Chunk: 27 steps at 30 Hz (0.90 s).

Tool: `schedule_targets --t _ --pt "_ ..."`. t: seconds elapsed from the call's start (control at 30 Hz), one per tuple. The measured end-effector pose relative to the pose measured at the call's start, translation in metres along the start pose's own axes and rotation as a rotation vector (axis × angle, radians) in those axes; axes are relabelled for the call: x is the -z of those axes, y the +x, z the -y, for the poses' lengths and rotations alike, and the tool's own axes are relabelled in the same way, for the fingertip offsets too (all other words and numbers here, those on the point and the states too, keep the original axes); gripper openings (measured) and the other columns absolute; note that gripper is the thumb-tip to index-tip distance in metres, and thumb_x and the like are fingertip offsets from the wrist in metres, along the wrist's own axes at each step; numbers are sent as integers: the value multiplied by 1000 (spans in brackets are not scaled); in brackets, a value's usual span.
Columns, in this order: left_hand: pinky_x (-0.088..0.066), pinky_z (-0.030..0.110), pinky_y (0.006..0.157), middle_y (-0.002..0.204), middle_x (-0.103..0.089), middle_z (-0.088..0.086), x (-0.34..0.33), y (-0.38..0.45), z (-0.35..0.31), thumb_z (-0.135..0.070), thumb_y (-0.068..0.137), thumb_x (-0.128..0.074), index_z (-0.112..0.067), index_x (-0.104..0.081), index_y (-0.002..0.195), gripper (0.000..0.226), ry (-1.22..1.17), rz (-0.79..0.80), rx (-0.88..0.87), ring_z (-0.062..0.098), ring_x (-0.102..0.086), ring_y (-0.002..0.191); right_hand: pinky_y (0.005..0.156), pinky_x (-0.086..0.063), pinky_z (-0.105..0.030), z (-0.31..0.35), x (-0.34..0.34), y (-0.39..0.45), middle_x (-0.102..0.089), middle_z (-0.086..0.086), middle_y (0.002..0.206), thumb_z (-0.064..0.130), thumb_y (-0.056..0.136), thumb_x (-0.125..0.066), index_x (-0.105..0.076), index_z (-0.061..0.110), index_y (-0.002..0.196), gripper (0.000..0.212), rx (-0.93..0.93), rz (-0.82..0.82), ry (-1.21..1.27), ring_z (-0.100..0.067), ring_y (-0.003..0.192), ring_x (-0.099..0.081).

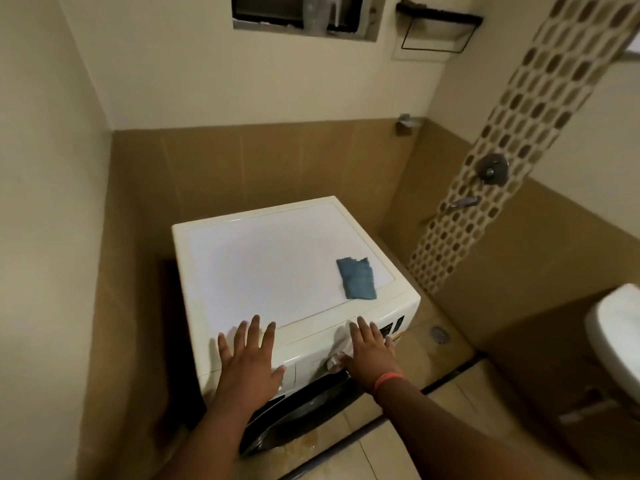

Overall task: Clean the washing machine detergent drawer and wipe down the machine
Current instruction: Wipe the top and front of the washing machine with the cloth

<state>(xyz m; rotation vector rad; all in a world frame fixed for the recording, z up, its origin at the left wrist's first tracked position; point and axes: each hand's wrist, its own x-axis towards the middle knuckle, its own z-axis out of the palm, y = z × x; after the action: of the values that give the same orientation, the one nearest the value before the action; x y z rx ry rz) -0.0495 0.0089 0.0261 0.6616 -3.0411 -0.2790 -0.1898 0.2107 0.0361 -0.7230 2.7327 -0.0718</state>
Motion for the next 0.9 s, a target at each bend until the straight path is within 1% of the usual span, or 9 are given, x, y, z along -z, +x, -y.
schedule_targets --t 0.07,0.2,0.33,0.4,0.5,0.63,0.7,0.8,0.9 --pt "0 64 114 163 -6 7 1 10 -7 -58 85 -52 -27 -14 154 85 -8 2 -21 31 -6 149 119 -8 -53 -7 5 7 2 2 163 52 96 -42 -7 23 155 74 -27 12 -4 -24 150 0" --pt "4 63 113 163 6 6 2 32 -26 -57 89 -46 -28 -3 154 83 -4 64 -28 30 4 149 119 -10 -52 -25 13 21 -2 2 163 53 97 -41 -9 23 154 73 -54 25 3 -24 150 -3" --pt "3 62 115 163 -2 4 -3 52 -46 -51 93 -44 -26 -7 154 75 -12 105 6 28 1 149 119 -16 -49 -48 23 39 -10 -1 163 50 97 -43 -15 21 153 69 -47 28 18 -25 149 -9" --pt "3 61 115 162 -11 1 -7 66 -57 -47 95 -43 -25 -14 152 68 1 117 32 27 -3 149 118 -20 -48 -63 29 53 -17 -2 161 47 98 -44 -19 21 151 65 -6 3 14 -25 148 -15" --pt "-1 61 116 156 -27 -1 -14 90 -74 -43 94 -46 -23 -32 146 57 2 107 61 26 -13 148 112 -32 -39 -84 41 83 -36 -1 151 40 98 -47 -31 20 145 53 130 -74 -9 -23 138 -33" --pt "-24 67 109 135 -56 2 -25 124 -100 -38 81 -66 -20 -60 123 46 -1 116 105 29 -44 134 104 -39 -31 -102 61 140 -51 -4 137 37 98 -47 -44 21 136 41 340 -113 19 -21 123 -47" --pt "-16 65 114 144 -47 2 -29 143 -118 -39 88 -59 -22 -52 132 48 3 112 166 27 -35 140 104 -40 -33 -103 63 169 -50 -7 137 43 97 -47 -43 19 137 47 410 -87 53 -24 122 -47" --pt "-2 57 117 156 -28 -2 -34 165 -143 -42 97 -44 -27 -35 144 51 4 106 272 22 -16 147 111 -34 -36 -95 53 196 -39 -13 146 59 92 -45 -32 15 146 71 451 -65 19 -29 131 -39" --pt "-11 57 116 150 -38 -3 -36 172 -158 -42 93 -50 -27 -45 138 48 -60 67 399 20 -28 143 120 -7 -44 -83 34 212 -12 -19 160 70 90 -25 -11 8 154 91 446 -53 -36 -35 148 -10"
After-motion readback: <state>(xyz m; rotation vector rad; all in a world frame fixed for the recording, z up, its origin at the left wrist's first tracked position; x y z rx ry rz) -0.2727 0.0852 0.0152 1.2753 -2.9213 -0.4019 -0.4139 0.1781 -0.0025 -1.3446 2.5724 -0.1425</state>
